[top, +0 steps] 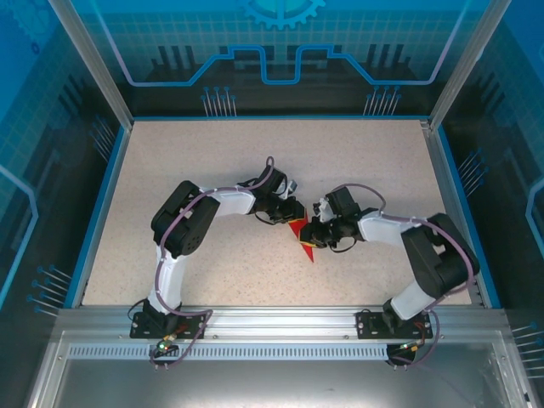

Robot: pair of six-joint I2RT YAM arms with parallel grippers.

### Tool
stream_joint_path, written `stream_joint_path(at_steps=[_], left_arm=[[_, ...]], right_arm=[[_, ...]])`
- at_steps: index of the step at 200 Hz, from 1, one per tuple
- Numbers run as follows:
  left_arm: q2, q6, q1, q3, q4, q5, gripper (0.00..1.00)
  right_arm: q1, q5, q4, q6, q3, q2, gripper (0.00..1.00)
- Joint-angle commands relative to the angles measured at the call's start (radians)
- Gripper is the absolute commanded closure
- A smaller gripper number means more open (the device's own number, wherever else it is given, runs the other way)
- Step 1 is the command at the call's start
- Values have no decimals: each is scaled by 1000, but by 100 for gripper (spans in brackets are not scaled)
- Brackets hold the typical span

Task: Fold a paper plane with a square sheet of paper (pick it up from the middle)
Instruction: Fold the wing for the fifth time at the center of the table.

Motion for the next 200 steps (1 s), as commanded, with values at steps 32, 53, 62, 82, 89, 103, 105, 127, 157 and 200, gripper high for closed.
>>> stream_joint_path(at_steps=[32, 53, 62, 82, 89, 103, 105, 127, 157, 200], left_arm=[[-6, 72, 21, 46, -127, -40, 74], [-51, 109, 33, 108, -205, -38, 71], [-79, 126, 36, 125, -229, -43, 70], [-121, 127, 37, 134, -269, -46, 70], [-135, 115, 37, 117, -264, -43, 70], [-161, 79, 33, 56, -207, -31, 72], [-163, 73, 31, 48, -197, -27, 72], [-152, 31, 12, -3, -126, -9, 74], [-104, 10, -20, -15, -60, 2, 75], [-21, -1, 7, -23, -25, -85, 78]], right_arm=[[-18, 7, 22, -24, -89, 91, 85], [-22, 4, 94, 9, -137, 105, 88], [-21, 0, 115, 25, -141, 115, 90], [-20, 1, 138, 51, -141, 129, 92], [-20, 6, 137, 55, -142, 129, 92], [-21, 10, 137, 60, -143, 124, 92], [-21, 10, 137, 60, -142, 124, 92], [-22, 21, 144, 81, -144, 120, 92], [-21, 11, 150, 89, -135, 132, 92], [-27, 13, 132, 69, -152, 120, 92]])
